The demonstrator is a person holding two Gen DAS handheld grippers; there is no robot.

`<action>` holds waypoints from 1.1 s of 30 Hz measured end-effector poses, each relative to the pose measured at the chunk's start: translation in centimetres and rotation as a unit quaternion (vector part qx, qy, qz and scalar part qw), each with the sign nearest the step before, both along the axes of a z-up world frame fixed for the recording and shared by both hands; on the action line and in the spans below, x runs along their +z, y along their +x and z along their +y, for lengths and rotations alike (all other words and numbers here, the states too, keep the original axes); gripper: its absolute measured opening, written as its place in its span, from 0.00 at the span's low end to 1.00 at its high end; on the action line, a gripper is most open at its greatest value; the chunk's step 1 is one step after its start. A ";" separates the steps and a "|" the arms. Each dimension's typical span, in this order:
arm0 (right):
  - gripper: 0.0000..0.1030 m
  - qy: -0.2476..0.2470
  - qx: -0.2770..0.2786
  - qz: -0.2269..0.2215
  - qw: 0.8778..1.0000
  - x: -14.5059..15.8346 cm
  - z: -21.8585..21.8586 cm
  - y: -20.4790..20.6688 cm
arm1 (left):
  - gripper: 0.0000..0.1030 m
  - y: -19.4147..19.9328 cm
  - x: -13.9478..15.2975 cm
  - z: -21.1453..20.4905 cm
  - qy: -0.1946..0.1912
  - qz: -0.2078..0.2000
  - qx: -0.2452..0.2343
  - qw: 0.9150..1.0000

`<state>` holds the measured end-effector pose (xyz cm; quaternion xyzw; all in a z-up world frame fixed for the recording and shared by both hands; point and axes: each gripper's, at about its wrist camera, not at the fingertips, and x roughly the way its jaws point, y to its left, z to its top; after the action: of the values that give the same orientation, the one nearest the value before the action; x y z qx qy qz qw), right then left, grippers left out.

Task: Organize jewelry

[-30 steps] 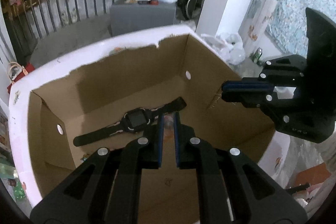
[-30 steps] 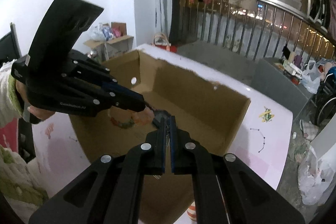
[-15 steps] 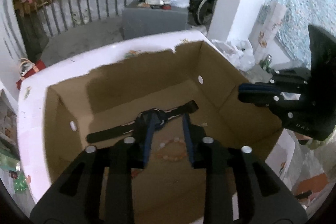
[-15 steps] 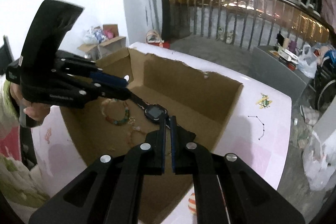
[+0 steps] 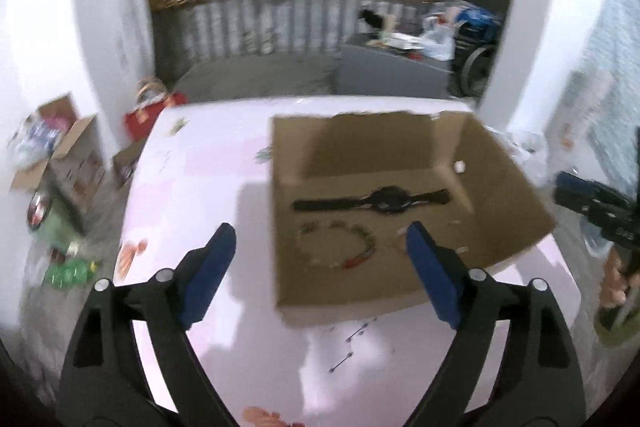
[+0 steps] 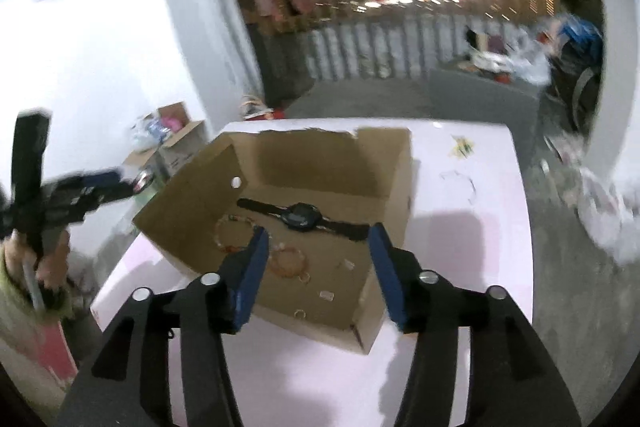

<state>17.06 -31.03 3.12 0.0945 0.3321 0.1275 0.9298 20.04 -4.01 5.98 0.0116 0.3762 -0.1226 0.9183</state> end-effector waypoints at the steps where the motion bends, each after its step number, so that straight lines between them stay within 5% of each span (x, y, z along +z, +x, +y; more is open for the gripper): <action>1: 0.51 0.015 -0.015 0.010 1.000 -0.3 -0.3 0.2 | 0.81 0.2 -0.8 0.7 -0.010 0.019 0.018 1.000; 7: 0.51 0.074 -0.080 0.066 0.992 -3.3 -1.5 1.0 | 0.81 1.5 -4.4 2.4 -0.060 0.090 0.048 0.993; 13: 0.51 0.142 -0.069 0.114 0.981 -6.0 -1.6 2.0 | 0.82 2.7 -6.6 2.6 -0.099 0.130 0.060 0.985; 19: 0.53 0.107 -0.063 0.123 0.985 -5.8 -0.5 2.4 | 0.82 2.9 -7.8 1.5 -0.144 0.156 0.047 0.976; 33: 0.53 0.073 -0.072 0.141 0.985 -5.3 0.4 -0.7 | 0.82 -0.6 -7.0 1.2 -0.131 0.143 0.063 0.979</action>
<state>16.36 -30.58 -2.18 0.2026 0.4424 0.0695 0.8709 19.49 -2.81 -1.02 -0.1504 0.4846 -0.1131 0.8542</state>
